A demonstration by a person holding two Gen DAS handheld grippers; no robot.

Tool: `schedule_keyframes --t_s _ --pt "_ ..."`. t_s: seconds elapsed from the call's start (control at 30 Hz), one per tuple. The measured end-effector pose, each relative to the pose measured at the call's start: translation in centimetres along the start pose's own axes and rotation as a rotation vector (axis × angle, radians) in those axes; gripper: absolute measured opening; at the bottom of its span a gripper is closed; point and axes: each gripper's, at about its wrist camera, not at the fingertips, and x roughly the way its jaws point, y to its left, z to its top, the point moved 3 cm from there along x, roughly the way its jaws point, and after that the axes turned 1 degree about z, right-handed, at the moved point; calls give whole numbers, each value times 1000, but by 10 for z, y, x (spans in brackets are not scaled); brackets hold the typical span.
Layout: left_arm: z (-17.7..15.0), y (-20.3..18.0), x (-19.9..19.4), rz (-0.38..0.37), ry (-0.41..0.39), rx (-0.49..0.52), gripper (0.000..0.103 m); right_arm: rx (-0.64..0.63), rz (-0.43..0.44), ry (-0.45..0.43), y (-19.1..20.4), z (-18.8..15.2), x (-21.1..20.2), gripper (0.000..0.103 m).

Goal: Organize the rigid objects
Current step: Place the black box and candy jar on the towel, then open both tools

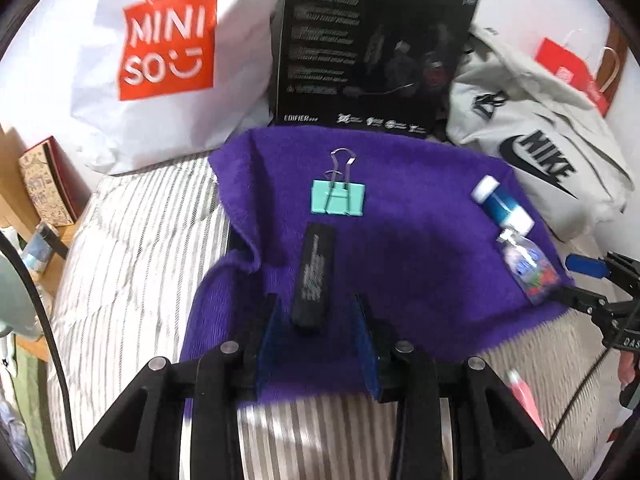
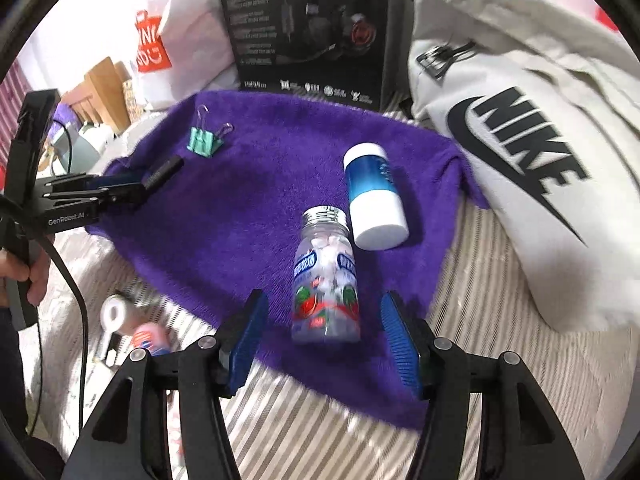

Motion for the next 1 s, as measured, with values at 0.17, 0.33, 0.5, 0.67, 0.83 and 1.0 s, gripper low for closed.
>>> schedule_keyframes --t_s 0.17,0.33,0.5,0.67,0.83,1.0 --pt "-33 -14 -23 -11 8 11 34 61 -22 -52 3 -22 -30 65" --pt "-61 -27 -27 -47 26 8 34 105 -53 -62 10 -51 -46 65" --pt "-82 -44 -22 -80 59 31 34 130 -36 -65 21 -73 -57 65" --pt "-93 -61 -10 -79 91 82 35 140 -26 -49 30 -89 -59 65" --pt "-98 -52 -14 -54 83 97 36 143 -29 -49 33 -97 -59 65" --pt "-103 -50 -17 5 67 139 35 139 -17 -53 37 -99 -60 65"
